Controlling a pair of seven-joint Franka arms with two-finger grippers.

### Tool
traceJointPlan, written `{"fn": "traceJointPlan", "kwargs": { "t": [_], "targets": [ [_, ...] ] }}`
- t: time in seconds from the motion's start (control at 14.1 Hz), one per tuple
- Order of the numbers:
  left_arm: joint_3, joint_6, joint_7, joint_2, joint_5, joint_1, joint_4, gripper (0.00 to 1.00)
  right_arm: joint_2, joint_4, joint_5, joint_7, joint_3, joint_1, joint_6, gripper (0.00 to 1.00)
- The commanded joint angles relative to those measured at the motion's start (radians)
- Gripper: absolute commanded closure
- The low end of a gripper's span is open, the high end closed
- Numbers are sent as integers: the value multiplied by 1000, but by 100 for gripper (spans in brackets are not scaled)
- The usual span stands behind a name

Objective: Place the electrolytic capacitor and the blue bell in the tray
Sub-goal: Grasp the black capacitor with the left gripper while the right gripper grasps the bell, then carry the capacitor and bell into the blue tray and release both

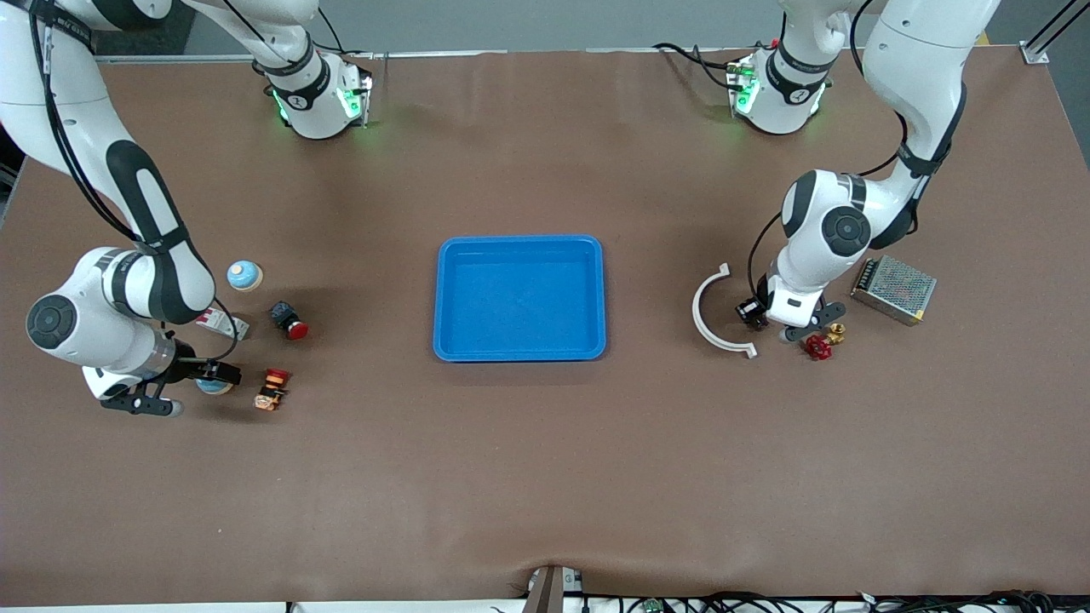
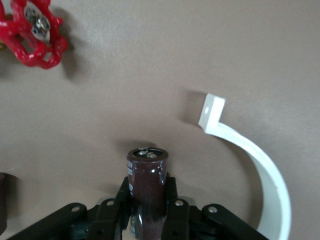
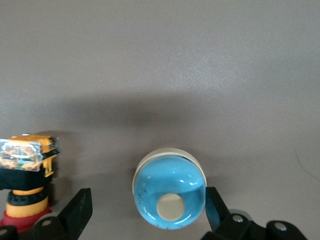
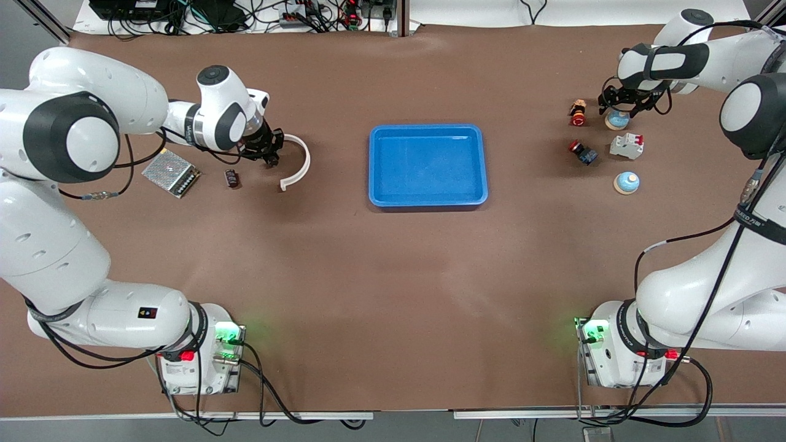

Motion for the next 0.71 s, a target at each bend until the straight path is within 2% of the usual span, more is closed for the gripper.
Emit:
{"fn": "traceJointPlan", "kwargs": {
  "t": [0.0,0.14,0.21,0.28,0.35,0.42,0.64],
  "targets": [
    [-35,-88,-30,-84,-14,-2,1,100,16,17,-10,-20,14,-27,-1,0],
    [-72,-145,-68,-134,-14,-2,16,100,16,15,-11,-20,12,-29,-3,0],
    [-96,-175,-88,-150,-14,-2,30,100,16,12,-11,-40,12,-35,-7,4],
    [-115,-212,-122,-159,-14,-2,53,100,16,10,-11,-89,14,-44,-10,50],
    [-142,-244,-166,-159,-14,-2,80,100,17,12,-11,-115,14,-50,-7,80],
    [-170,-264,-220,-152,-14,-3,108,100,19,12,-11,-122,14,-50,-6,100],
    [-218,-268,-390,-103,-12,-41,189,100,21,12,-11,-120,14,-49,-13,100]
  ]
}}
